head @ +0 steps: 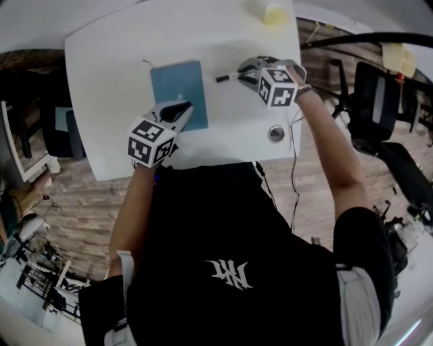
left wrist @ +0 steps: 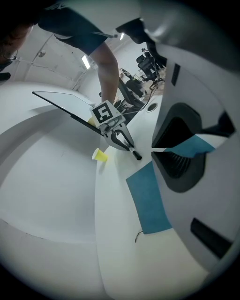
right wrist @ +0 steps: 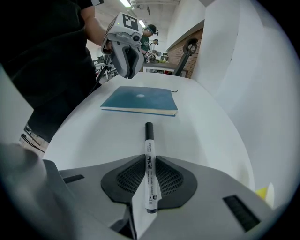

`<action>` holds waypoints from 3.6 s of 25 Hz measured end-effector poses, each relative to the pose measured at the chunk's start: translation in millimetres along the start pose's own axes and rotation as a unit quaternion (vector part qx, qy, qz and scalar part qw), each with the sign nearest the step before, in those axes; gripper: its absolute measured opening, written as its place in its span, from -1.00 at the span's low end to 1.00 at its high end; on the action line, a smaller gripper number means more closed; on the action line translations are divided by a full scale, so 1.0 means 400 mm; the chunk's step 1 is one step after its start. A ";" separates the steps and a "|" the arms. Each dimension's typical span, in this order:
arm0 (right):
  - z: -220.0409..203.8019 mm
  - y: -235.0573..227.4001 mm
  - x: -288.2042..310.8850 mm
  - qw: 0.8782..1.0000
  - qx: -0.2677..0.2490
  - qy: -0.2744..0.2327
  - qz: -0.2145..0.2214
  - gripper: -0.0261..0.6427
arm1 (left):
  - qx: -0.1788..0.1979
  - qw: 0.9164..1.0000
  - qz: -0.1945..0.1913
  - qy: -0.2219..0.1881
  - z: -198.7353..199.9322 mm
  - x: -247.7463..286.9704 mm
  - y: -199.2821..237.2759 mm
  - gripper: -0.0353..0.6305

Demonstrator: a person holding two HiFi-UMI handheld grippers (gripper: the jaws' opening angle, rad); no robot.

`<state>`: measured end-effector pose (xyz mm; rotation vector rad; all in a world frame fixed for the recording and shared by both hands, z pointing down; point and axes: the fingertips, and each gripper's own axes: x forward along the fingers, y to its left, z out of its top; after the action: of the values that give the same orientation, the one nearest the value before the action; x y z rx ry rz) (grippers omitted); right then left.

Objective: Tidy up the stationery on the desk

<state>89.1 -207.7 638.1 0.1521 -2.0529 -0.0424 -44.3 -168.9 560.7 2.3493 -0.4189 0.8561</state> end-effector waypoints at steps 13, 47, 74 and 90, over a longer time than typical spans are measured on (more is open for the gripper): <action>0.066 -0.010 -0.089 0.988 0.121 -0.077 -0.061 -0.66 | 0.002 1.000 -0.006 -0.014 0.004 -0.030 0.001 -0.81; 0.174 0.074 0.035 0.706 0.655 -0.190 -0.188 -0.66 | 0.013 0.999 -0.023 -0.022 -0.015 -0.079 0.061 -0.82; 0.183 0.086 0.075 0.692 0.686 -0.152 -0.166 -0.65 | 0.006 0.999 -0.042 -0.026 -0.021 -0.093 0.065 -0.82; 0.186 0.079 0.069 0.708 0.670 -0.148 -0.169 -0.65 | 0.001 0.999 -0.034 -0.035 -0.021 -0.102 0.070 -0.82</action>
<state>7.7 -182.5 630.3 1.4912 -1.9152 1.3004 -91.9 -181.7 550.6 2.3873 -0.3639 0.7451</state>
